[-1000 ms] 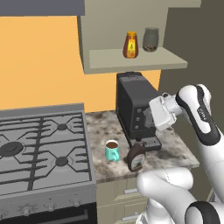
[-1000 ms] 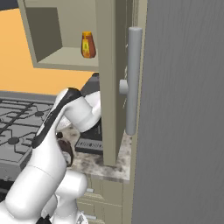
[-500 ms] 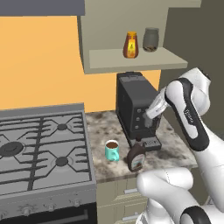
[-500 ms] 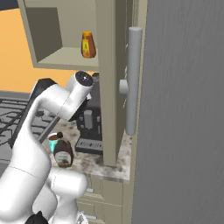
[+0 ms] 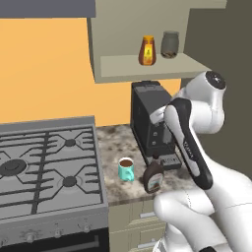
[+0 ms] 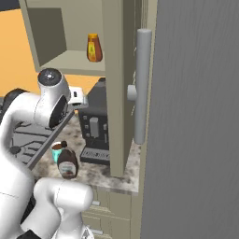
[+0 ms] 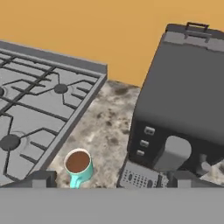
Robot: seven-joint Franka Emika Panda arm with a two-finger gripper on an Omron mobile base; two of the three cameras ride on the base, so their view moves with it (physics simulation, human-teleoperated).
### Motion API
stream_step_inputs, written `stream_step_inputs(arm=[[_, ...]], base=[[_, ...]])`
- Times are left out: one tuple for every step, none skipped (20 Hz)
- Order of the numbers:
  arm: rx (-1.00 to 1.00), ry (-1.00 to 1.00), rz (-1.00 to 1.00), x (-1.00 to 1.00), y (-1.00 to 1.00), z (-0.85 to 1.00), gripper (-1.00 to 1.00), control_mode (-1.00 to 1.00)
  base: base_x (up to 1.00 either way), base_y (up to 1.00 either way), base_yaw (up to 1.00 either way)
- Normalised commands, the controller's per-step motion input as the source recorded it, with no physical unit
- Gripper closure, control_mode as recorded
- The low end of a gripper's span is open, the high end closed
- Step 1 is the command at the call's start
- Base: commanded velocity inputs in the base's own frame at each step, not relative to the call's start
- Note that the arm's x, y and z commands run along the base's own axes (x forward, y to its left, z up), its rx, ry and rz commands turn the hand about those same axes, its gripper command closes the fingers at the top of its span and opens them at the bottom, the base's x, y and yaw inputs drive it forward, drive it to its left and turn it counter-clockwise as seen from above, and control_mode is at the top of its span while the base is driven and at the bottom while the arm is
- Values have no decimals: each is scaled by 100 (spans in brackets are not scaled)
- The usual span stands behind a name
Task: Pick the syrup bottle and honey bottle from the cabinet and place them next to the mug.
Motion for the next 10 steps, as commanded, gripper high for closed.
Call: stream_step_inputs(arm=[[0, -22, -52, -22, 2, 50, -100, -100], [3, -23, -49, -44, 0, 76, -100, -100], [4, -22, -45, -50, 0, 86, -100, -100], [2, -21, -38, -49, 0, 100, -100, -100], [1, -19, -32, -33, 0, 100, -100, -100], [3, -17, -28, -38, 0, 100, -100, -100], [2, -18, -24, -33, 0, 99, -100, -100], [2, -17, -23, -38, 0, 99, -100, -100], [2, -18, -23, -38, 0, 100, -100, -100], [1, -11, -20, -21, 0, 100, -100, -100]], base=[[0, 0, 0], [0, 0, 0], [0, 0, 0], [0, 0, 0], [0, 0, 0], [0, 0, 0], [0, 0, 0], [0, 0, 0], [0, 0, 0], [0, 0, 0]])
